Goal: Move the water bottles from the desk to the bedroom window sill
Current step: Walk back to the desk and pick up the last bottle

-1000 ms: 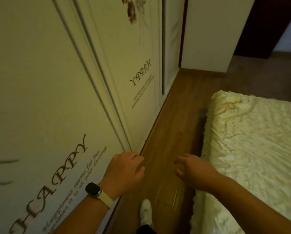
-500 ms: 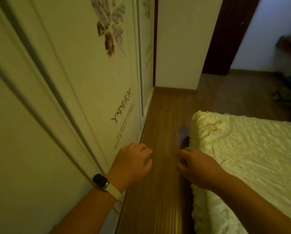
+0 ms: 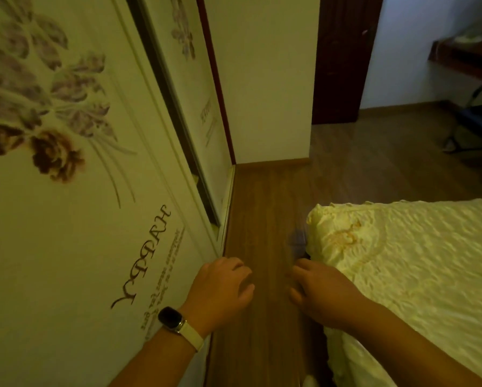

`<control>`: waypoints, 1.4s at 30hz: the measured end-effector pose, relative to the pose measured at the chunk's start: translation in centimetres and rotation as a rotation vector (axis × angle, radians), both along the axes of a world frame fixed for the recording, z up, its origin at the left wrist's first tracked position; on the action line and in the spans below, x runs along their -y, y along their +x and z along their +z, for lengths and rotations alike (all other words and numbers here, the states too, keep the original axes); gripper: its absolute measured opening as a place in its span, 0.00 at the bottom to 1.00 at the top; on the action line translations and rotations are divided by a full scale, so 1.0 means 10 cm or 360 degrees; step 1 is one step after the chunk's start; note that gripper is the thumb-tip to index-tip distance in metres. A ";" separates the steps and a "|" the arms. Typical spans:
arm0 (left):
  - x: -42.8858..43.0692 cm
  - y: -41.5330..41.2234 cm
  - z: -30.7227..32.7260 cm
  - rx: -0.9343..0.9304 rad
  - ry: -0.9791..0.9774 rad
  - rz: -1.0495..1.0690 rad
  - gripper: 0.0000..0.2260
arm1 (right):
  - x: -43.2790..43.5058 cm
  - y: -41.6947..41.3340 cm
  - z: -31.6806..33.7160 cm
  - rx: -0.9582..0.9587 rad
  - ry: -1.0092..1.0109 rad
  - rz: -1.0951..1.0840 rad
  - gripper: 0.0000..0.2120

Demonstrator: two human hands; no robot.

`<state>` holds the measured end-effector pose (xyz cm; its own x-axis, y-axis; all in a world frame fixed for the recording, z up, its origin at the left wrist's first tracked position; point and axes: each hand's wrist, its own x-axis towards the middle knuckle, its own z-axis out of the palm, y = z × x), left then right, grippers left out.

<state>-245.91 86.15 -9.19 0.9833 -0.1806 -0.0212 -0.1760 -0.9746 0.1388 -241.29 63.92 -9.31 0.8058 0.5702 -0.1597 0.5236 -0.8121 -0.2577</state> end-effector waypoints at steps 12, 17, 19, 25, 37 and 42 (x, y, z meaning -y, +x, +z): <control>0.26 1.69 0.23 -0.0010 0.0045 -0.0035 0.19 | 0.12 1.74 0.25 0.0004 0.0170 -0.0003 0.18; 0.02 2.33 0.08 -0.0012 -0.0029 -0.0029 0.20 | -0.13 2.31 0.08 -0.0072 0.0058 0.0041 0.20; -0.10 2.66 0.01 0.0003 -0.0084 -0.0057 0.21 | -0.22 2.60 0.05 -0.0084 0.0009 0.0052 0.18; -0.54 3.86 -0.04 0.0154 -0.0172 -0.0165 0.24 | -0.59 3.74 0.15 -0.0016 -0.0035 -0.0060 0.18; -1.26 5.94 0.17 0.0245 -0.0116 -0.0257 0.18 | -1.16 5.48 0.47 0.0098 -0.0044 -0.0239 0.21; -1.32 6.63 -0.02 0.0115 -0.0145 -0.0269 0.16 | -1.13 6.18 0.22 0.0041 -0.0054 -0.0275 0.21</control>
<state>-179.56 99.34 -9.35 0.9372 -0.3412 0.0721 -0.3487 -0.9142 0.2065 -179.51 75.19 -7.12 0.8954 0.4176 -0.1544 0.3817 -0.8985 -0.2169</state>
